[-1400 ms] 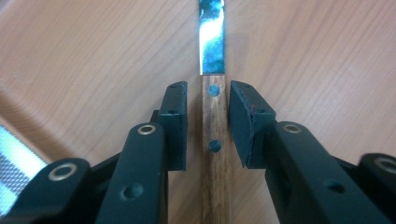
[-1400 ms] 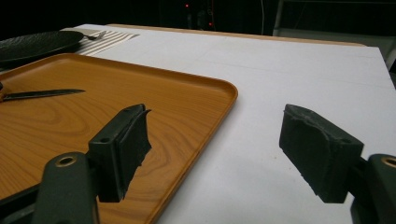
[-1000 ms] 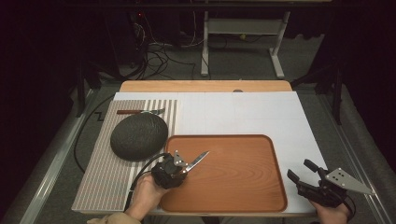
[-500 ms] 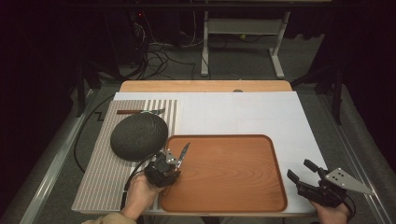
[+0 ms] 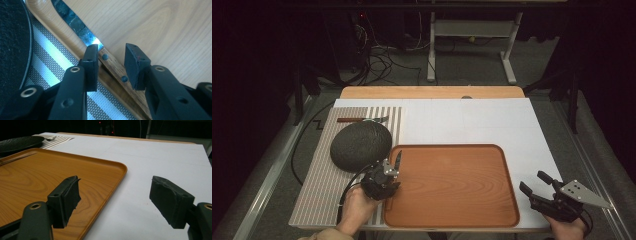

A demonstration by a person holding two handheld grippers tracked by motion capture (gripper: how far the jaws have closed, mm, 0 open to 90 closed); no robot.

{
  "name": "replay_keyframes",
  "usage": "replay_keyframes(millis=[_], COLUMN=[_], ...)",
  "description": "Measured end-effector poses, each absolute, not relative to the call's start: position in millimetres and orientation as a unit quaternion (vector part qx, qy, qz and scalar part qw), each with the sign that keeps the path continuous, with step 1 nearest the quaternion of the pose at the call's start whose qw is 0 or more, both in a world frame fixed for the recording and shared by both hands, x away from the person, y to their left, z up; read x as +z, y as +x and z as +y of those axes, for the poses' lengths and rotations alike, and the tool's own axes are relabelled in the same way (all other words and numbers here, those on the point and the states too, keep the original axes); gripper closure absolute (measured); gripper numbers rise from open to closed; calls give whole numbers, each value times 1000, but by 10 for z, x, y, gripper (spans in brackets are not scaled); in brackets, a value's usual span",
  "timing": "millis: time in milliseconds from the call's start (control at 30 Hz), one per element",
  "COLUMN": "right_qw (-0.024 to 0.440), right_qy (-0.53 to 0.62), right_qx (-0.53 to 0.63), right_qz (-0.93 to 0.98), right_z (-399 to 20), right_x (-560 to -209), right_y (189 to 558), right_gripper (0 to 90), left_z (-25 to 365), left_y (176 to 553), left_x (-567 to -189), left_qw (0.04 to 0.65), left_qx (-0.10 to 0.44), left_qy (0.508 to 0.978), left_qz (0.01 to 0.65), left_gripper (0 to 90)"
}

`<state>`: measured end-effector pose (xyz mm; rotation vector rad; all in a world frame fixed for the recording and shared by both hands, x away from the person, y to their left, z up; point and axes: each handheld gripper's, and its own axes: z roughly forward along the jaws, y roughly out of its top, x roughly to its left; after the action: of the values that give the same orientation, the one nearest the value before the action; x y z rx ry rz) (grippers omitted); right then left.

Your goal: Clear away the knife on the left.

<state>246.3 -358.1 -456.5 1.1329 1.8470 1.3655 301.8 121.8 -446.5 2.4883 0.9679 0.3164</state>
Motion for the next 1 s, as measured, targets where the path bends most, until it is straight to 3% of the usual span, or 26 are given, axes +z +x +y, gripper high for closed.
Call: replay_keyframes(millis=[400,467,1000], right_qw=[287,286,286], right_qy=[424,425,426], right_qx=[511,511,512], right_qz=[690,691,689], right_z=[-3581,-3580,-3579], right_x=[-4564,-4566,-4563], right_y=[2461,2463,2459], right_gripper=[245,245,245], left_z=[1323,1340,1462], left_y=[3015,3012,2989], left_x=[-4464,-4464,-4395], left_qw=[222,226,268], left_qx=[127,125,124], left_qy=[897,897,882], left_qz=[360,360,367], left_gripper=[607,549,415])
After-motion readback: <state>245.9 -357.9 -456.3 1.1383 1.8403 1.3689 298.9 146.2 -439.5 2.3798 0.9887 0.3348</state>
